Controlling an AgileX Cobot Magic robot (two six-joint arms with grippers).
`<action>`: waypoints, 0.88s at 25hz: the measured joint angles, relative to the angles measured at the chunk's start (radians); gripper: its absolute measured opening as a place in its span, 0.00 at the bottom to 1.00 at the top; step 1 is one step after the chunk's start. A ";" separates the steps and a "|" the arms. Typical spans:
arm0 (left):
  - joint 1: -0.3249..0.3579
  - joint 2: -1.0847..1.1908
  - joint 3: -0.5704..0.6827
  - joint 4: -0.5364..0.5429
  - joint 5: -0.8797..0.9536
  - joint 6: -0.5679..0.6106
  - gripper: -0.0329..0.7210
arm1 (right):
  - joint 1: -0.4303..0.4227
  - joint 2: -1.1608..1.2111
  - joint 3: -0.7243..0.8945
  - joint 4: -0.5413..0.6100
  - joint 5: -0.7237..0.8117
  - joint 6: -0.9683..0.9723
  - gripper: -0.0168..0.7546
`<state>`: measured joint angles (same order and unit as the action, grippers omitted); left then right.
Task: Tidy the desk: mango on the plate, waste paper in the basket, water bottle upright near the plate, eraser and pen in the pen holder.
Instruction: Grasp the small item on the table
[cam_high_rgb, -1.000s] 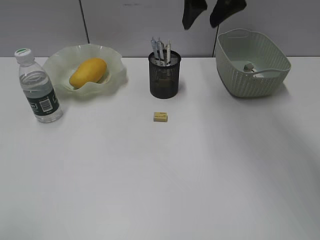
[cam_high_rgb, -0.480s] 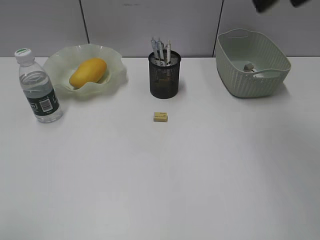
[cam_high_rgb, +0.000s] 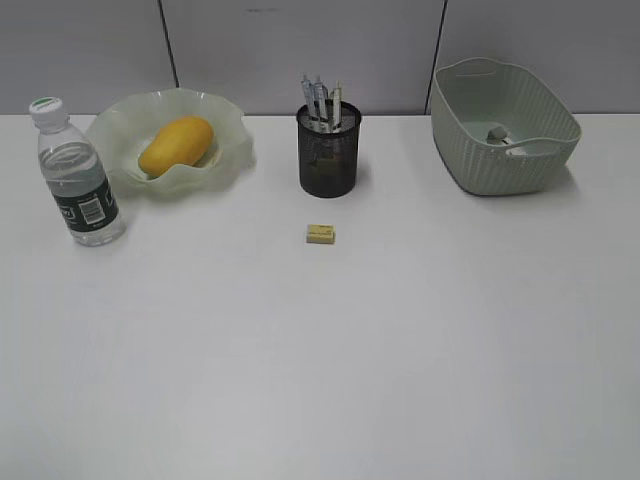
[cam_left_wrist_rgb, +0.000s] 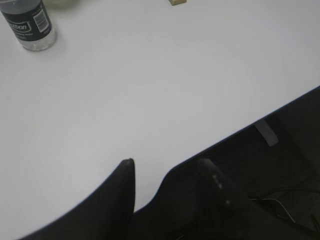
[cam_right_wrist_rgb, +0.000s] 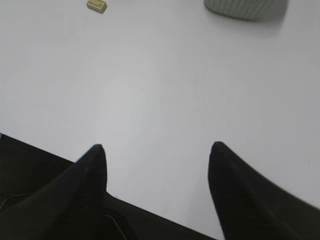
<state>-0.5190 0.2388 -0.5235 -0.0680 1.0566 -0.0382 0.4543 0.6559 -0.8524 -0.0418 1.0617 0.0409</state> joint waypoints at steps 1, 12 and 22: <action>0.000 0.000 0.000 0.000 0.000 0.000 0.46 | 0.000 -0.075 0.031 0.000 -0.001 0.000 0.68; 0.000 0.000 -0.027 -0.002 -0.059 0.000 0.46 | 0.000 -0.520 0.190 -0.003 0.006 -0.001 0.68; 0.000 0.286 -0.163 0.000 -0.284 0.000 0.46 | 0.000 -0.533 0.307 0.027 0.034 -0.002 0.68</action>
<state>-0.5190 0.5249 -0.6868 -0.0682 0.7723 -0.0382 0.4543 0.1224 -0.5455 -0.0148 1.0961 0.0390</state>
